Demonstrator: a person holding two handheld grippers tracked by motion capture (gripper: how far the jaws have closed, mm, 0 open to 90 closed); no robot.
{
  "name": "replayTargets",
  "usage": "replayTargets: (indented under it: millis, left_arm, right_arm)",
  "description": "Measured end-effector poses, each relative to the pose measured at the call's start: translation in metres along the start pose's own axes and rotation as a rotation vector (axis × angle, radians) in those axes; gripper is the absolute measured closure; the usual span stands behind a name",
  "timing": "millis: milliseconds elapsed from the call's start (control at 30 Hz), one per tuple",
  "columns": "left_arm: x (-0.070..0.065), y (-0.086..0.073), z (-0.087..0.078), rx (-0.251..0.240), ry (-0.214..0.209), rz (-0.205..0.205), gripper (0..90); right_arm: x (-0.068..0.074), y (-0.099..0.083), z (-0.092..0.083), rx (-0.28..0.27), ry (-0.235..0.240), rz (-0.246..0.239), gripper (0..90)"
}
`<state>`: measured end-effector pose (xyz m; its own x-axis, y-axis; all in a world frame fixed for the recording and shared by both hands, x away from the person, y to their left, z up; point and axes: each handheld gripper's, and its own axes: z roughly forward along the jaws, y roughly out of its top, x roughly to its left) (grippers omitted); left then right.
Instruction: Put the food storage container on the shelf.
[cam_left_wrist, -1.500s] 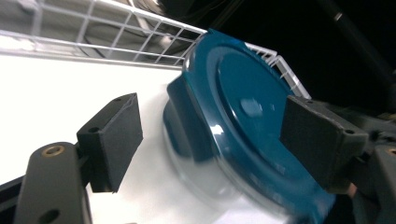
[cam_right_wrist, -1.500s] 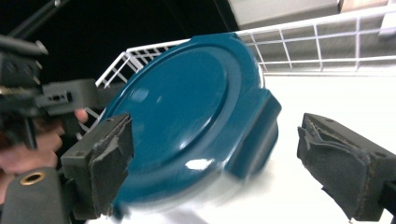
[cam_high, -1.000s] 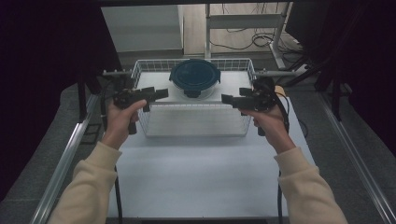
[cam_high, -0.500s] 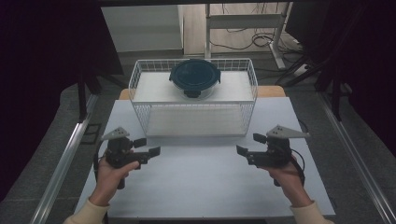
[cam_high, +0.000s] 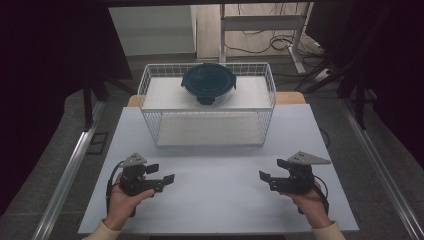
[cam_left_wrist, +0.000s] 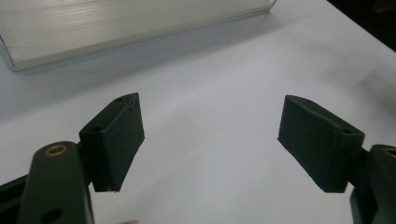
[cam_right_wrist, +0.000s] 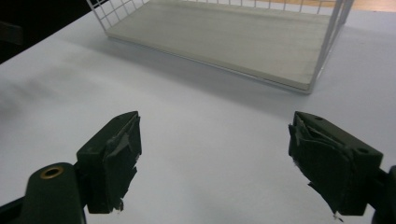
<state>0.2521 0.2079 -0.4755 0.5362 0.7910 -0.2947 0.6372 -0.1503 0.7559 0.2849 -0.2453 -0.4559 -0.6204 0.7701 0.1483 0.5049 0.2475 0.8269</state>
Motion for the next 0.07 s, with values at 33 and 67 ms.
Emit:
replayTargets:
  millis: [33,67]
  left_arm:
    - [0.0007,-0.001,0.0008,0.002,0.003,0.001,22.0]
    - [0.0014,-0.0019,0.0015,0.003,0.006,0.0,21.9]
  right_arm:
    - [-0.0008,-0.0017,0.0005,0.0,-0.009,-0.003,15.7]
    - [-0.002,-0.0033,0.0014,0.0,-0.018,-0.008,15.2]
